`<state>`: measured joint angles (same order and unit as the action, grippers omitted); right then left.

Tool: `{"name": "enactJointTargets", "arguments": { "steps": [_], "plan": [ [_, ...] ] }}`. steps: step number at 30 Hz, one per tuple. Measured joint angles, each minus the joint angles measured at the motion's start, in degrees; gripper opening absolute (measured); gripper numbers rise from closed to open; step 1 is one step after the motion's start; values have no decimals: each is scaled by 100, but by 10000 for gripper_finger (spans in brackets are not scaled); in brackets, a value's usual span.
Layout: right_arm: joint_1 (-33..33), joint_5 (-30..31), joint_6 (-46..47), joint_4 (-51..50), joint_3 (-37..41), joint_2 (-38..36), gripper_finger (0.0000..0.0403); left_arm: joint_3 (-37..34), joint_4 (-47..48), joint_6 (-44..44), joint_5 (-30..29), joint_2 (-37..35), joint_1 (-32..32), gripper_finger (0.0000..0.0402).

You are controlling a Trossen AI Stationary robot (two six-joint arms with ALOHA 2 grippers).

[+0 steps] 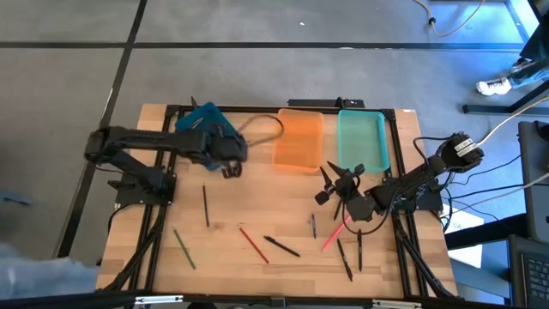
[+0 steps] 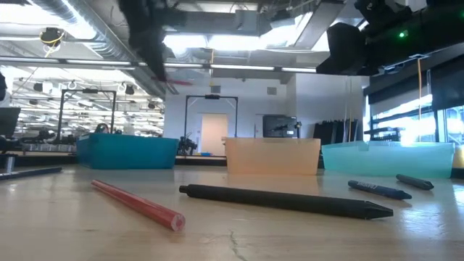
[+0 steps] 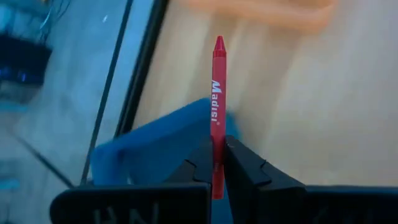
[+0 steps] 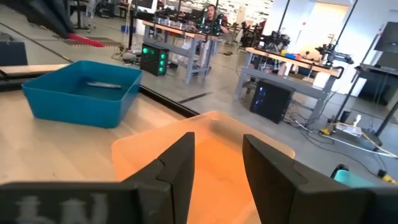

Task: Sort crayons/erasers/pens/pencils in bins
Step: Put the red crayon into the blue bin

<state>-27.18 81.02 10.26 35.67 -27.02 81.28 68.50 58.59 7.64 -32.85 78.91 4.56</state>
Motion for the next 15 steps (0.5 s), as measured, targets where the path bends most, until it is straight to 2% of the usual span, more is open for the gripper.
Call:
{"name": "enactJointTargets", "arguments": {
  "steps": [6,11,15],
  "plan": [
    [2,-1,20,-28,2,2,139,-1210,-814,-50,-17,-686,1381,13],
    [1,-1,22,-24,0,2,139,-1908,-1226,-186,159,-595,2752,12],
    [2,-2,22,-33,2,2,139,-2214,-1342,-203,426,-372,3592,9]
  ]
}}
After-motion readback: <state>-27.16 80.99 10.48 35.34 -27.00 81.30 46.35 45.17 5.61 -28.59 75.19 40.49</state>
